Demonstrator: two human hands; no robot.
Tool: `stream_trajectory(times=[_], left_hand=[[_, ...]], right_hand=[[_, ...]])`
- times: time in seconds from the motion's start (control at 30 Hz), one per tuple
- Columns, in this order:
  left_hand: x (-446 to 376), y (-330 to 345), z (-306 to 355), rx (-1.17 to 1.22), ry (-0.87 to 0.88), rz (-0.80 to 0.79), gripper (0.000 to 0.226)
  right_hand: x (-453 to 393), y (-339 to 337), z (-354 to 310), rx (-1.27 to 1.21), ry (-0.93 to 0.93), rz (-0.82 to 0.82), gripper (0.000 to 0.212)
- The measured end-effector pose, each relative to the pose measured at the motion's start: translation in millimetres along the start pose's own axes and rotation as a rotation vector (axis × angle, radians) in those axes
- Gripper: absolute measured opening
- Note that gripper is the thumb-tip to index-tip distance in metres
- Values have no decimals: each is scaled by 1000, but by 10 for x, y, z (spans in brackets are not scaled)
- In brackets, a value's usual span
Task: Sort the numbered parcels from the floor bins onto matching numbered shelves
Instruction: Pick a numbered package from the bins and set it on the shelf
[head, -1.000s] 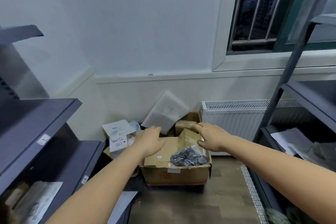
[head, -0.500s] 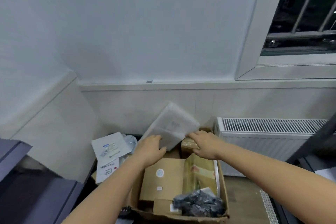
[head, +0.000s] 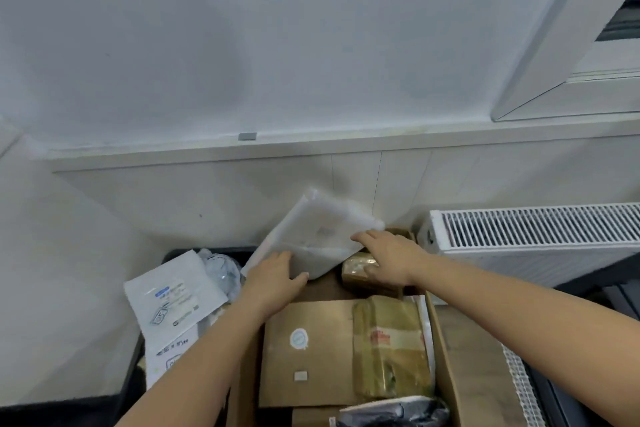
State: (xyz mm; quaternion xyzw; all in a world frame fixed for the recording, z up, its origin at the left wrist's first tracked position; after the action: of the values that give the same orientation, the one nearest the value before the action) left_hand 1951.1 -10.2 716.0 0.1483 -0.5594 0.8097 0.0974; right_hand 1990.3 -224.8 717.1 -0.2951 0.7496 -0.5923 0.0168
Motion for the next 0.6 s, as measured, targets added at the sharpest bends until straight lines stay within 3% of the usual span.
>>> stream_trajectory(times=[0.33,0.5,0.6], left_hand=[[-1287,179,-481,95,-92,66,54],[-1732,288,-603,47,-53,-13,72],[-1888,472,-621,95,-37,-70,70]], right_hand=[[-1289,213,420,-84,117,86,82],[-1658,457,531,-63,143,43,74],[-1763,611,600,-107,171,25,66]])
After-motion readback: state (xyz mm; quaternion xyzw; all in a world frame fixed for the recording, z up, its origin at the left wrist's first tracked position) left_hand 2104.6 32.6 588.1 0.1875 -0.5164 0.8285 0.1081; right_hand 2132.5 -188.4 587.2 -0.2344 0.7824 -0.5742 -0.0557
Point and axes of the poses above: each hand's wrist, its own x-axis away from the middle knuckle, its own y-axis out of the palm, z = x × y, the point moved 3 cm from there along -x, towards the middle knuckle, and after that the axes turned 5 degrees about z, right-handed, at the moved point
